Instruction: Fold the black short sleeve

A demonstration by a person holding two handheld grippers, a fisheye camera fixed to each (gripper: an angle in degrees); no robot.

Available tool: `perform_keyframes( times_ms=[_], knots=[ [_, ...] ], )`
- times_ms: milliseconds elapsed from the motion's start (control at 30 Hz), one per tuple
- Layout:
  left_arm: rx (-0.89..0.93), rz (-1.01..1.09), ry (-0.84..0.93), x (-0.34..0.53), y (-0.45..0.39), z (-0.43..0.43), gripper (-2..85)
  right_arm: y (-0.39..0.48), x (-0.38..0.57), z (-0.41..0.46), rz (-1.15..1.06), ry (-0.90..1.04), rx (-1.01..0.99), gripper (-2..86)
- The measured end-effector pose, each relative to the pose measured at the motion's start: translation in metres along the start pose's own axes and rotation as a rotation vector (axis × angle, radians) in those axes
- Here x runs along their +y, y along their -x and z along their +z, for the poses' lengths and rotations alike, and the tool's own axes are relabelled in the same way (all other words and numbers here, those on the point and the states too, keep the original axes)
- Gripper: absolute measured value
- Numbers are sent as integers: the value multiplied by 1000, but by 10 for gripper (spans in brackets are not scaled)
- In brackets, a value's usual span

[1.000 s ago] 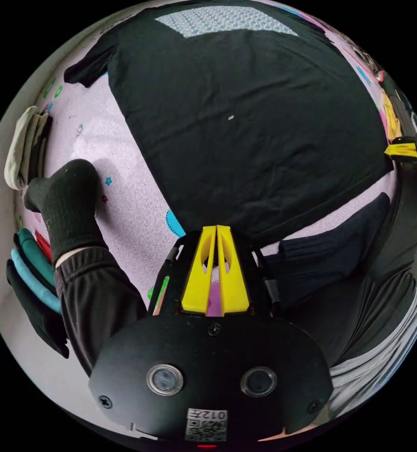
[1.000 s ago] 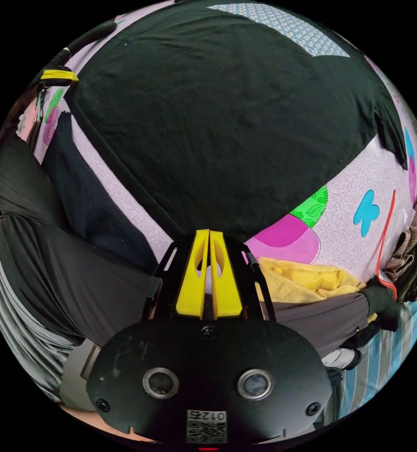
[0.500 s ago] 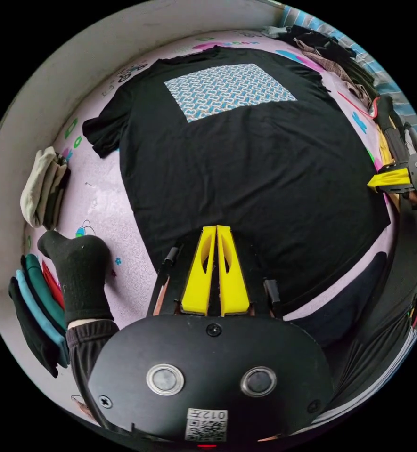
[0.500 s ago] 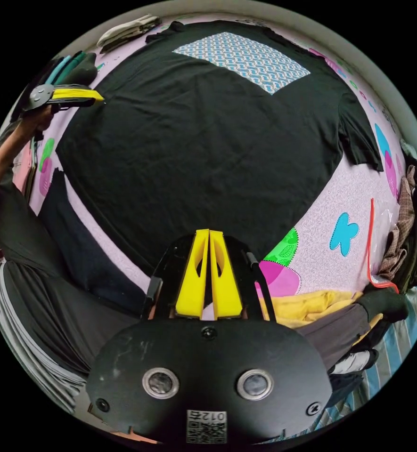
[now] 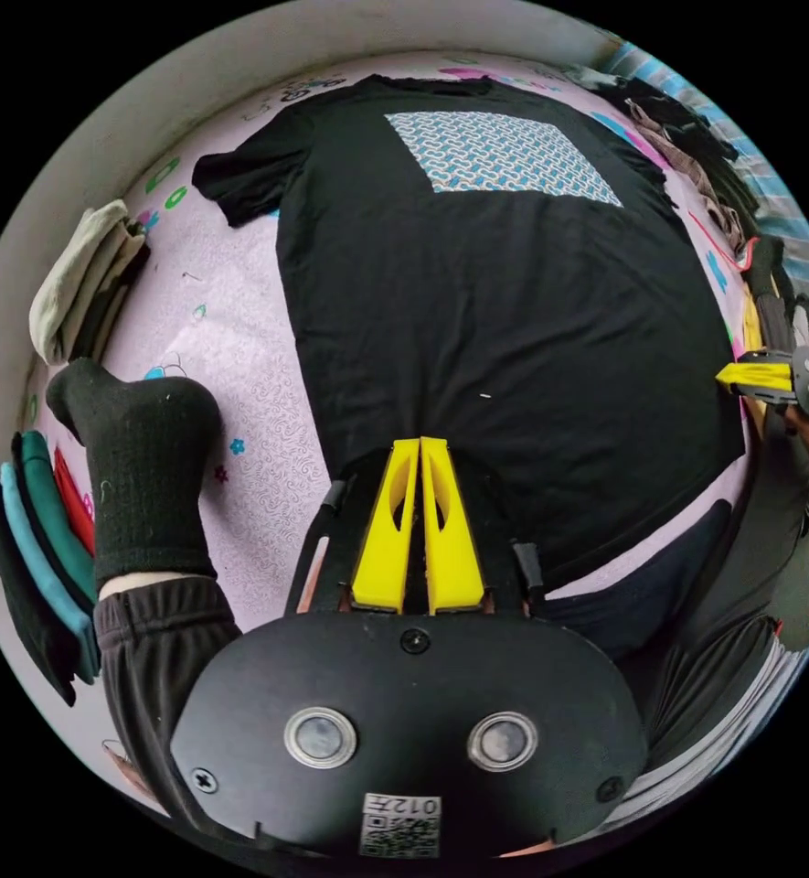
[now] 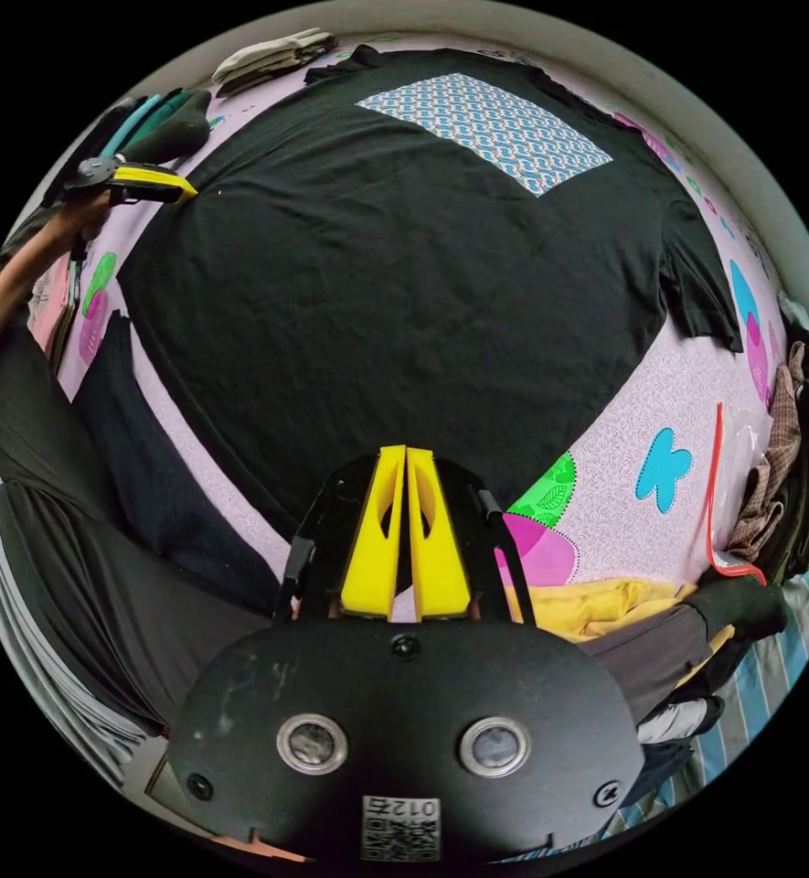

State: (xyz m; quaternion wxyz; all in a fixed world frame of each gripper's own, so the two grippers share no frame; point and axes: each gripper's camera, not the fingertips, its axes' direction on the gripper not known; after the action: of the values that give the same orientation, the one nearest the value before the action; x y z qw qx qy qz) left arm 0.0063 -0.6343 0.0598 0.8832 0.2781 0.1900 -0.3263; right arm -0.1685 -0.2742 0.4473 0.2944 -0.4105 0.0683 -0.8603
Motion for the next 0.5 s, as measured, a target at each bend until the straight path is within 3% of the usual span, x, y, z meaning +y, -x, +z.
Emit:
perform_keyframes(
  times_ms=[100,200,400,500],
  knots=[
    [-60,-9,-42,-8,-25,-20,0,-15,7,4,2,-1,-21,-8],
    [-5,58,-112,-26,-60,-43,0,-41,14,3,78,-36,-51,-8],
    [-60,205,-7,-63,-138,-37,0,-94,24,13,173,-50,-52,-8],
    [-59,162,-2,-67,-151,-40,-1,-116,38,21,180,-51,-79,-8]
  ],
)
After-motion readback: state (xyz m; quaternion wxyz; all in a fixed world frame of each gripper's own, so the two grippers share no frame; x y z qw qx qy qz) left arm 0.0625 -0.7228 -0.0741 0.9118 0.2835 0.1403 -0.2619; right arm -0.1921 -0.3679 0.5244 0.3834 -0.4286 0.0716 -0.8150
